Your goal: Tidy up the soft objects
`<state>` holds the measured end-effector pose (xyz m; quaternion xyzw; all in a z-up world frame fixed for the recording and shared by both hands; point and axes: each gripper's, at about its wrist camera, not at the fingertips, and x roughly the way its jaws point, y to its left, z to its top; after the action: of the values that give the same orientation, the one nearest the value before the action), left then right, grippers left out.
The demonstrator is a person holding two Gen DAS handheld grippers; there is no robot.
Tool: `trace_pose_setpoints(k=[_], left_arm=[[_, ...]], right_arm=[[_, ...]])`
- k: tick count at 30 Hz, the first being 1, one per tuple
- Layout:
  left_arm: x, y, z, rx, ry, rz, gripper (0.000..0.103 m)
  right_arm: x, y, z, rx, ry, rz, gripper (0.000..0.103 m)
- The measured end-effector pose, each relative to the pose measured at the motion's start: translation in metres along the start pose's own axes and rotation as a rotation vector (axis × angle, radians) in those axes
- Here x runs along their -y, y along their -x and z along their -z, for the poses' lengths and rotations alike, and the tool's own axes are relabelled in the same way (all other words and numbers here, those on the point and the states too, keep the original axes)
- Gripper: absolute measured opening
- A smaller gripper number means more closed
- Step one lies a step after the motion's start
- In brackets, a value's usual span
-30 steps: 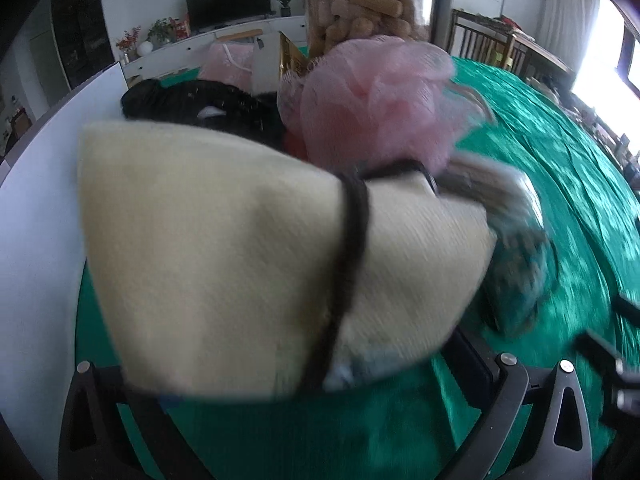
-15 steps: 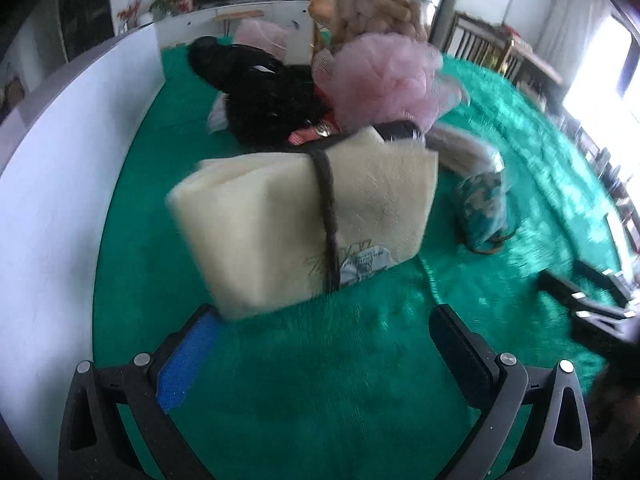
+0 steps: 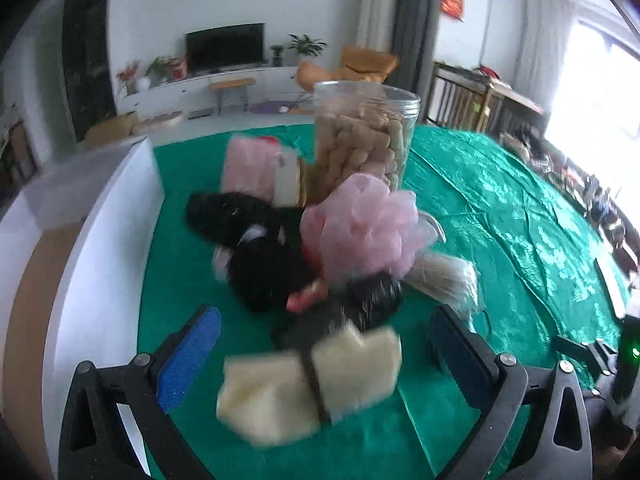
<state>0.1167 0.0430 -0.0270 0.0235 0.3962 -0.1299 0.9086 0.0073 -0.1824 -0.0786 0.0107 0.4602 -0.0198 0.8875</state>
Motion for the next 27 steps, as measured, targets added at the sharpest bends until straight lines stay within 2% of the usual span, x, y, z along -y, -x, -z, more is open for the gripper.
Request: trace_pose_setpoints(k=[2, 5, 6, 8, 10, 15, 17, 19, 22, 24, 27], left_arm=[[0.003, -0.02, -0.004, -0.07, -0.033, -0.023, 0.103], [0.01, -0.032, 0.005, -0.169, -0.046, 0.084, 0.103], [0.015, -0.028, 0.013, -0.186, -0.061, 0.129, 0.103], [0.026, -0.016, 0.025, -0.19, -0.118, 0.159, 0.103], [0.037, -0.004, 0.04, -0.231, -0.162, 0.22, 0.103], [0.046, 0.029, 0.065, -0.312, -0.231, 0.36, 0.103], [0.043, 0.041, 0.068, -0.325, -0.245, 0.39, 0.103], [0.038, 0.051, 0.065, -0.313, -0.249, 0.396, 0.103], [0.028, 0.056, 0.05, -0.279, -0.235, 0.368, 0.103], [0.027, 0.048, 0.043, -0.273, -0.239, 0.317, 0.103], [0.037, 0.03, 0.046, -0.29, -0.318, 0.279, 0.103]], right_arm=[[0.0, 0.0, 0.0, 0.0, 0.0, -0.001, 0.089], [0.0, 0.0, 0.0, 0.0, 0.0, -0.003, 0.089], [0.001, 0.0, 0.0, -0.001, 0.0, -0.003, 0.089], [0.001, 0.0, 0.0, -0.001, 0.0, -0.002, 0.089], [0.001, 0.0, 0.0, -0.001, 0.0, -0.002, 0.089], [0.0, 0.0, 0.0, 0.0, 0.0, -0.003, 0.089], [0.0, 0.0, 0.0, 0.0, 0.0, -0.002, 0.089], [0.0, 0.0, 0.0, 0.0, 0.0, -0.002, 0.089], [0.001, 0.0, 0.0, 0.0, 0.0, -0.003, 0.089], [0.0, 0.0, 0.0, 0.0, 0.0, -0.003, 0.089], [0.0, 0.0, 0.0, 0.0, 0.0, -0.002, 0.089]])
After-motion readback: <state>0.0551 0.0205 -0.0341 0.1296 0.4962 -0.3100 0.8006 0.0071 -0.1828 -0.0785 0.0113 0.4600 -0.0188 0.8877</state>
